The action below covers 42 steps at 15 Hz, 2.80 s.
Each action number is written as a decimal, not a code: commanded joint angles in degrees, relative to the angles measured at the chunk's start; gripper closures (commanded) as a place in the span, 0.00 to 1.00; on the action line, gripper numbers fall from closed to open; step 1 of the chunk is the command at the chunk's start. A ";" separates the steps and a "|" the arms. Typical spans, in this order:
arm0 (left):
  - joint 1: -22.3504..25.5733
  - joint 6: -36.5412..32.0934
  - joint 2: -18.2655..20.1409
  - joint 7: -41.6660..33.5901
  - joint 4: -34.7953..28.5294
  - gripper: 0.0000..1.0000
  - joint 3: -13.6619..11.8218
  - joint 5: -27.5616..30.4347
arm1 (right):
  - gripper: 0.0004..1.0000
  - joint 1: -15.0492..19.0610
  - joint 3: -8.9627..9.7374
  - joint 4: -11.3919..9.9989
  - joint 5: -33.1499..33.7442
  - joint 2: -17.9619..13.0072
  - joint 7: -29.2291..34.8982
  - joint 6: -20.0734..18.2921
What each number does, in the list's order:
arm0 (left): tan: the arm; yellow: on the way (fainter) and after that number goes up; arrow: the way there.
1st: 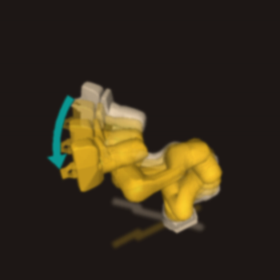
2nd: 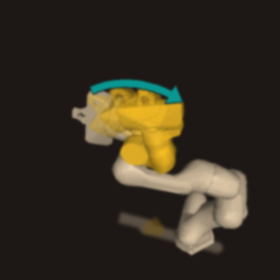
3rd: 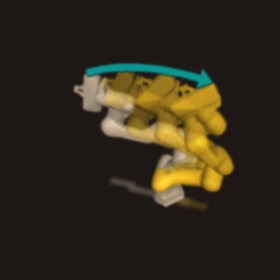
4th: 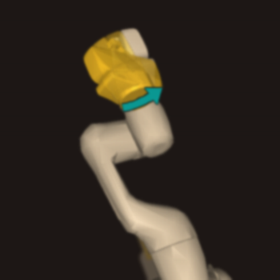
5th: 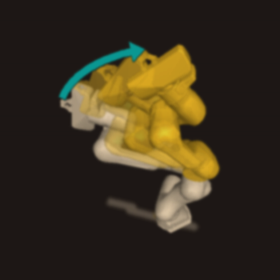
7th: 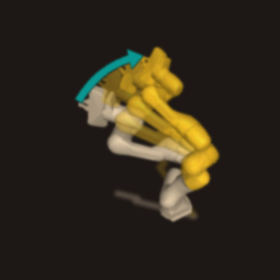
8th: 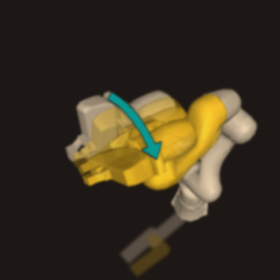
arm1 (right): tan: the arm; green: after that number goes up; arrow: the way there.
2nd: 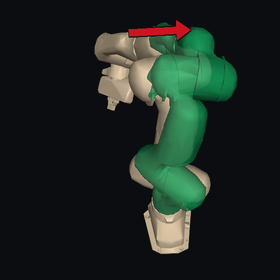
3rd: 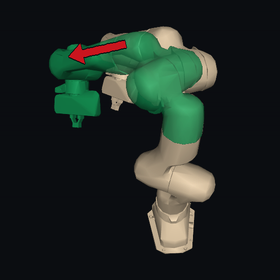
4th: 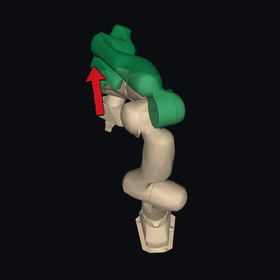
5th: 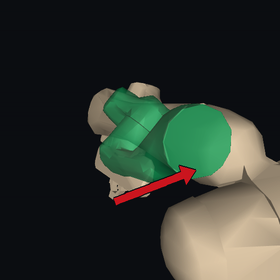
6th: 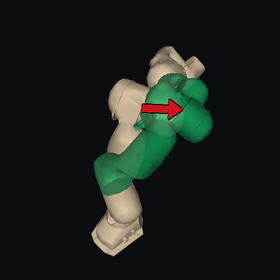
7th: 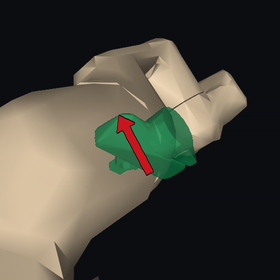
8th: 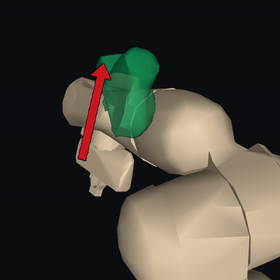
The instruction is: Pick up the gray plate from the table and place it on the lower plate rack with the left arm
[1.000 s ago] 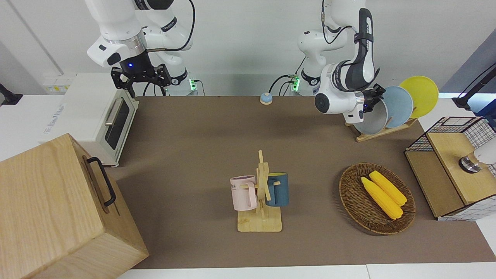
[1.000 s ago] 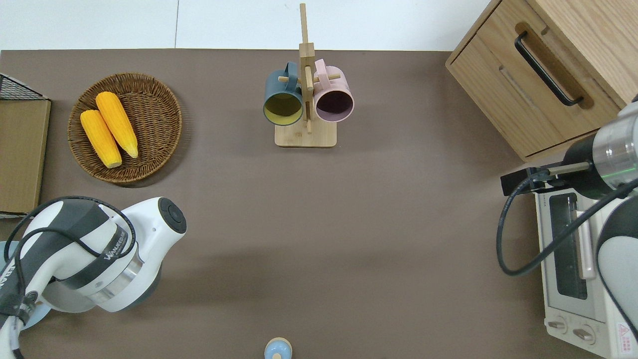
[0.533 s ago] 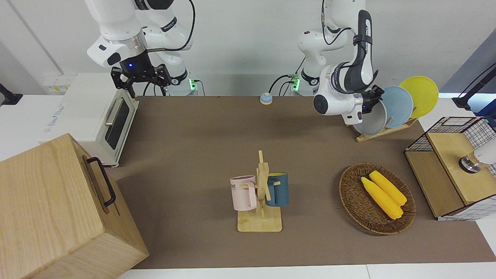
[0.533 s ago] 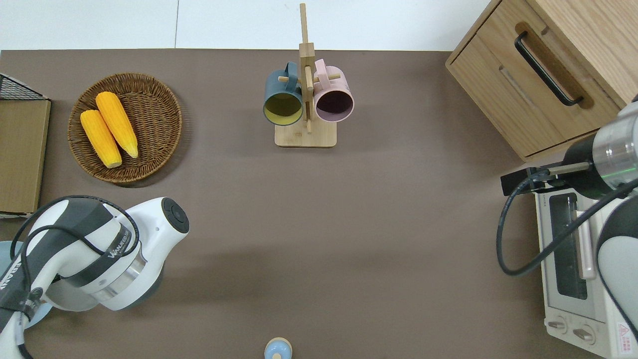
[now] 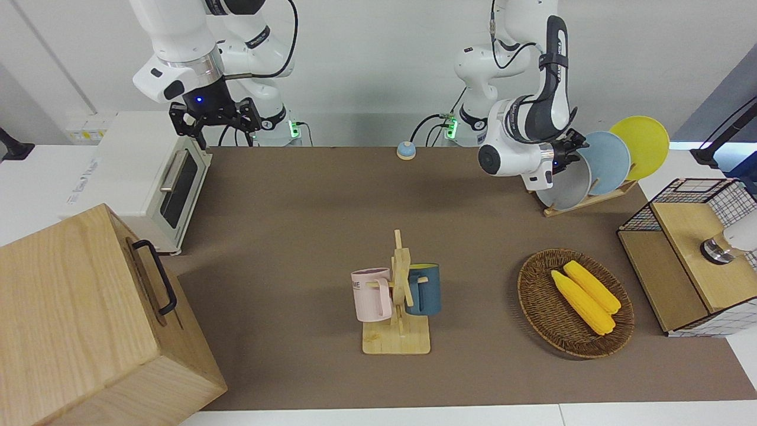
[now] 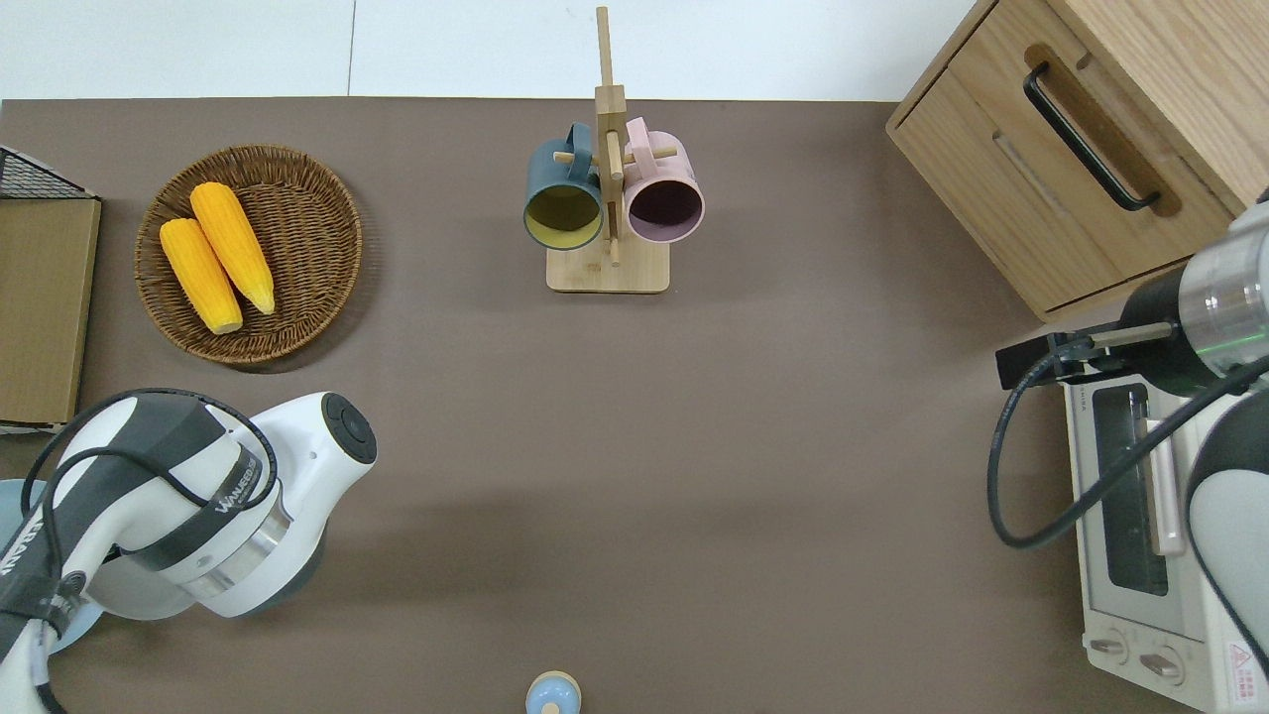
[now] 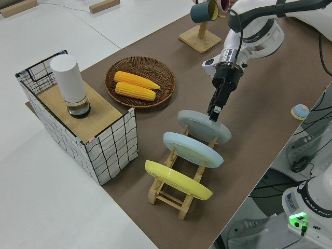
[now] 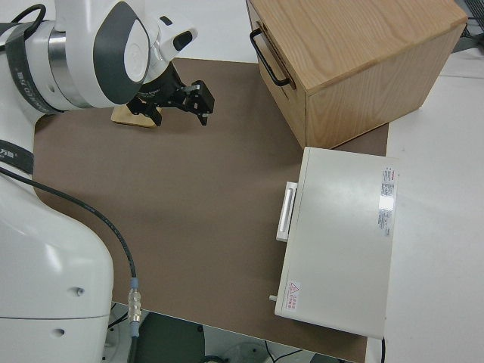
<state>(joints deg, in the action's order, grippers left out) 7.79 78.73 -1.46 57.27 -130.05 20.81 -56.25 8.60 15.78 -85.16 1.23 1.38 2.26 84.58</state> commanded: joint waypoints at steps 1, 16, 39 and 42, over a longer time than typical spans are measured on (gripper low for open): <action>-0.59 -0.15 -0.21 -1.27 -0.02 0.39 -0.33 -0.53 | 0.02 1.07 1.00 0.52 0.09 -0.15 0.73 -0.82; -1.29 -0.41 1.63 -8.73 8.66 0.00 1.16 8.24 | 0.02 1.07 1.00 0.52 0.09 -0.07 0.73 -0.82; 1.78 9.08 3.66 -49.62 33.46 0.00 -2.79 56.59 | 0.02 1.07 1.00 0.52 0.09 -0.15 0.73 -0.82; 3.37 8.81 3.66 -51.28 36.00 0.00 -3.49 58.10 | 0.02 1.07 1.00 0.52 0.09 -0.15 0.73 -0.82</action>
<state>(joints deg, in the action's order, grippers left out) 9.76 87.73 2.24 8.95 -96.67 17.78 0.11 8.60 15.78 -85.16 1.23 1.38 2.26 84.58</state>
